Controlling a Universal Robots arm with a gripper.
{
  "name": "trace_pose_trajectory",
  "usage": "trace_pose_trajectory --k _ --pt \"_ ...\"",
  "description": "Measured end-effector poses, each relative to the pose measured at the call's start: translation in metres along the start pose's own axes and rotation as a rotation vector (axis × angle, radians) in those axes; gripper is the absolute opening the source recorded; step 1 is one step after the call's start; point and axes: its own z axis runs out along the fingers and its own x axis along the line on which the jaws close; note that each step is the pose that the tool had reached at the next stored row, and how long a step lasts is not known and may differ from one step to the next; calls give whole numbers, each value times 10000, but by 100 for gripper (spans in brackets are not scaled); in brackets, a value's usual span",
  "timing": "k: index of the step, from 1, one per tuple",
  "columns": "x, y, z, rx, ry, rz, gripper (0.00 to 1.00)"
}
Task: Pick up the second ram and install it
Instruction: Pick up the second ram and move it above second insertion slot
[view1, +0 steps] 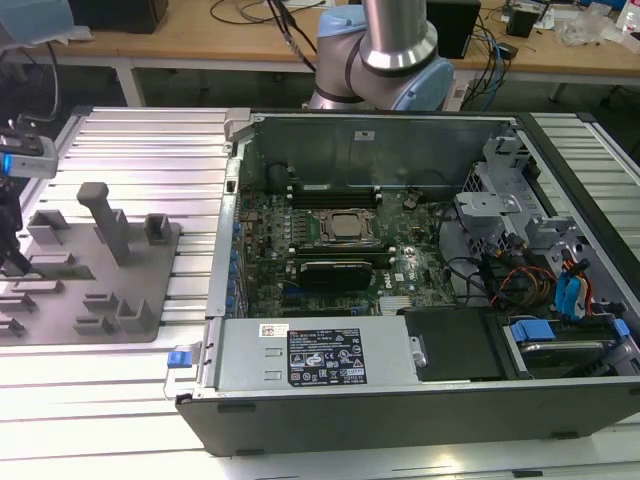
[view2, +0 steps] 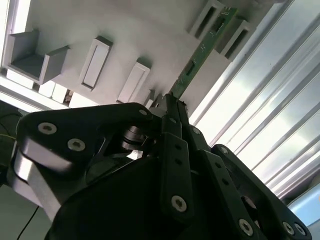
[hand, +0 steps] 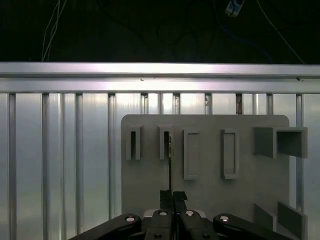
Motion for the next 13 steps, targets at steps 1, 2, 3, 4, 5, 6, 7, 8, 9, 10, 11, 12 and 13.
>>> trace_pose_trajectory --k 1,2,3,4,5,6,7,8,9,10,11,12,13 --pt "-1 0 -29 1 0 0 9" --pt "-2 1 -64 1 0 0 9" --pt "-3 1 -95 1 0 0 9" --pt "-5 2 -131 1 0 0 9" --pt "-5 2 -145 1 0 -1 9" --pt "-6 2 -160 0 1 -1 9" --pt "-6 2 -174 1 0 -1 9" --pt "-7 3 -186 1 -1 0 9" --pt "-8 3 -210 1 0 0 9" --pt "-8 3 -225 1 0 0 9" --pt "-9 3 -232 1 0 0 9" --pt "-9 4 -246 1 0 0 9" --pt "-9 4 -255 2 -1 -1 9"
